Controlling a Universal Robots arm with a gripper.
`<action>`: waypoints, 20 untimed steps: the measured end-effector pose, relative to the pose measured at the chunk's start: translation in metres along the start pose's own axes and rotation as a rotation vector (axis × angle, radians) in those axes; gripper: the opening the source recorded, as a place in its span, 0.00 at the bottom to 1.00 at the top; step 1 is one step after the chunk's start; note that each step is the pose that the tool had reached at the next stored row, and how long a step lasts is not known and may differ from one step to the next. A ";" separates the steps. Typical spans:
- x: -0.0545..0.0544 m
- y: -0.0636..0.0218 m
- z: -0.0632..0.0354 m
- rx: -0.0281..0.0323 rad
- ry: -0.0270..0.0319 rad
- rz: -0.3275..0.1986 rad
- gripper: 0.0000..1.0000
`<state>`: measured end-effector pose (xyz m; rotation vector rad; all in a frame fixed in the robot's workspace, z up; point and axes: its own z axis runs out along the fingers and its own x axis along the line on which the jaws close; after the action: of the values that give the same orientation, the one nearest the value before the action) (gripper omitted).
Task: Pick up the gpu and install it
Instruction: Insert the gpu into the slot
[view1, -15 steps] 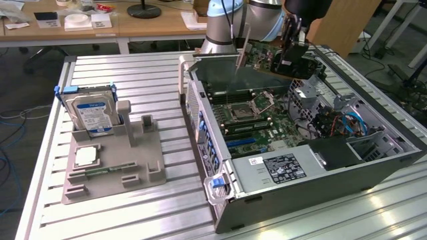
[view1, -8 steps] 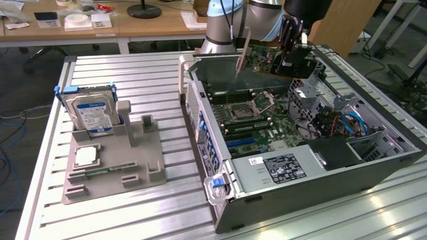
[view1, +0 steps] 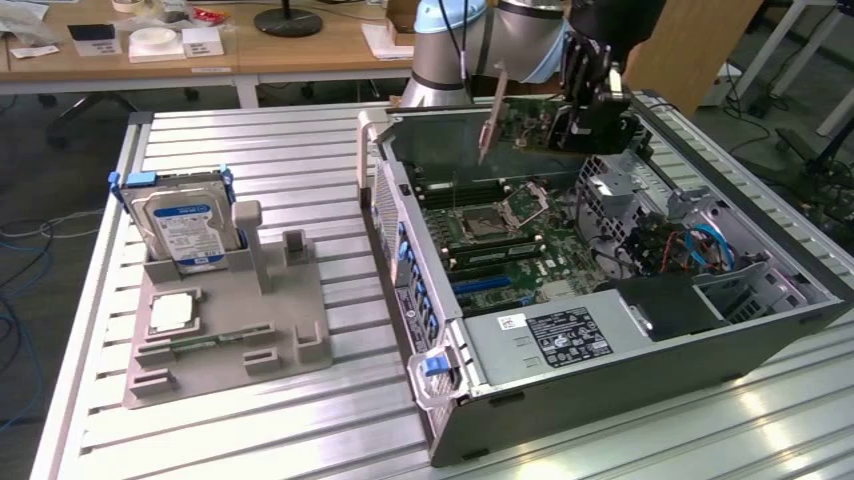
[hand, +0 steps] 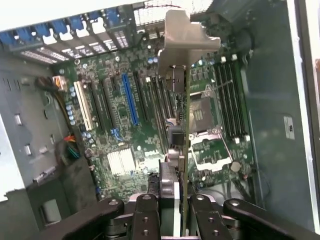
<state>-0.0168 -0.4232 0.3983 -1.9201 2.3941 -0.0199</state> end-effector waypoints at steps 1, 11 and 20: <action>0.000 0.0001 0.0016 -0.0009 -0.0009 -0.018 0.28; 0.003 0.0007 0.0186 -0.0084 -0.0069 -0.132 0.28; 0.005 0.0021 0.0346 -0.0090 -0.0081 -0.138 0.28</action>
<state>-0.0177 -0.4265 0.3633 -2.0812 2.2560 -0.0090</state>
